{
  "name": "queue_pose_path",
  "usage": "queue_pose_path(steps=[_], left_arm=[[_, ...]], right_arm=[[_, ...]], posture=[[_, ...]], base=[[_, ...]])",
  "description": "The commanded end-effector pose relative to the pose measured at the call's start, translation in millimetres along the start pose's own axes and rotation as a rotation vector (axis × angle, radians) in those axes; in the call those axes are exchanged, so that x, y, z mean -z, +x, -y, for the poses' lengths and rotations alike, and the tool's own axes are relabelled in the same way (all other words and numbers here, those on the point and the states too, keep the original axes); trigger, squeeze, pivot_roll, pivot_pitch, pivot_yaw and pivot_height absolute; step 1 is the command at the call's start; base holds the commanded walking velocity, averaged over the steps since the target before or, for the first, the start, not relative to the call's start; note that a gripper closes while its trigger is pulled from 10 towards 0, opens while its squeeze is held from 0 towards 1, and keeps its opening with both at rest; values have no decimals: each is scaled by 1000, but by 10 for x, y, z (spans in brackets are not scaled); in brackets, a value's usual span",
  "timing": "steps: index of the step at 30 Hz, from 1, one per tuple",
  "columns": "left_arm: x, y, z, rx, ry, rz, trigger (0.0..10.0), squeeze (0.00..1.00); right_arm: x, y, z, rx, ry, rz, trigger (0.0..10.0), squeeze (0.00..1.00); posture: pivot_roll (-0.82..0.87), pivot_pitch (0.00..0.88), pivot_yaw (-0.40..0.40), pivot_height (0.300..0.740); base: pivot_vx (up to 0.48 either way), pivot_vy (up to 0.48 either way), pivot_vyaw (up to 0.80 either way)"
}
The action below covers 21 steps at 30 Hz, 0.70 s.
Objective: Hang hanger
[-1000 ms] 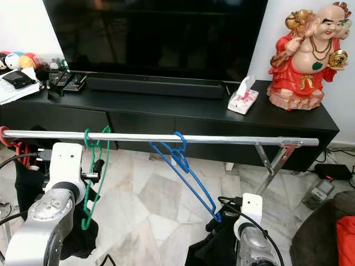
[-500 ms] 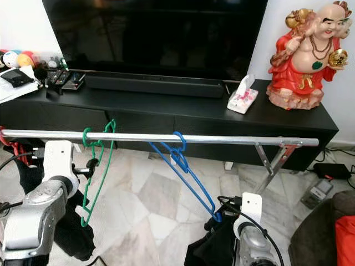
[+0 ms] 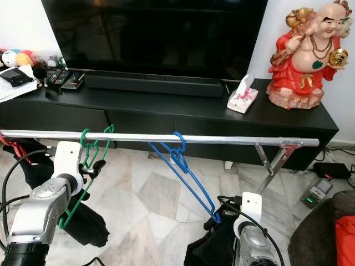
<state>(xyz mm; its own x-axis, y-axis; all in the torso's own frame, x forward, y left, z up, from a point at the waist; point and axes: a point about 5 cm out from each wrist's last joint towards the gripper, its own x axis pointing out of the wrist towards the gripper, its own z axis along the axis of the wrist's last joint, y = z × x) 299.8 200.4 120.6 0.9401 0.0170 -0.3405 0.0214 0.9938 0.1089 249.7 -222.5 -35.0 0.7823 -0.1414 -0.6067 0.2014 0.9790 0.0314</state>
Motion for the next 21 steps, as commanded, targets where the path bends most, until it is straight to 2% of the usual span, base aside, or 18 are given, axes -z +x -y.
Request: queue_pose_path(steps=[1,5,11,21], left_arm=[[-43,12,-23,0,13,17,0,0],[-28,60,-30,8,32,19,0,0],[7,104,-22,46,5,8,0,0],[6,134,-48,40,1,12,0,0]], right_arm=[[-66,14,12,0,-9,18,10000,0],[-66,14,13,1,-10,17,10000,0],[-65,14,12,1,-12,17,10000,0],[-65,13,17,3,-14,17,10000,0]], posture=[[-13,0,-24,740],[-13,0,-24,740],[-20,0,-23,740],[-22,0,-24,740]], base=[[0,0,0],[0,0,0],[0,0,0],[0,0,0]])
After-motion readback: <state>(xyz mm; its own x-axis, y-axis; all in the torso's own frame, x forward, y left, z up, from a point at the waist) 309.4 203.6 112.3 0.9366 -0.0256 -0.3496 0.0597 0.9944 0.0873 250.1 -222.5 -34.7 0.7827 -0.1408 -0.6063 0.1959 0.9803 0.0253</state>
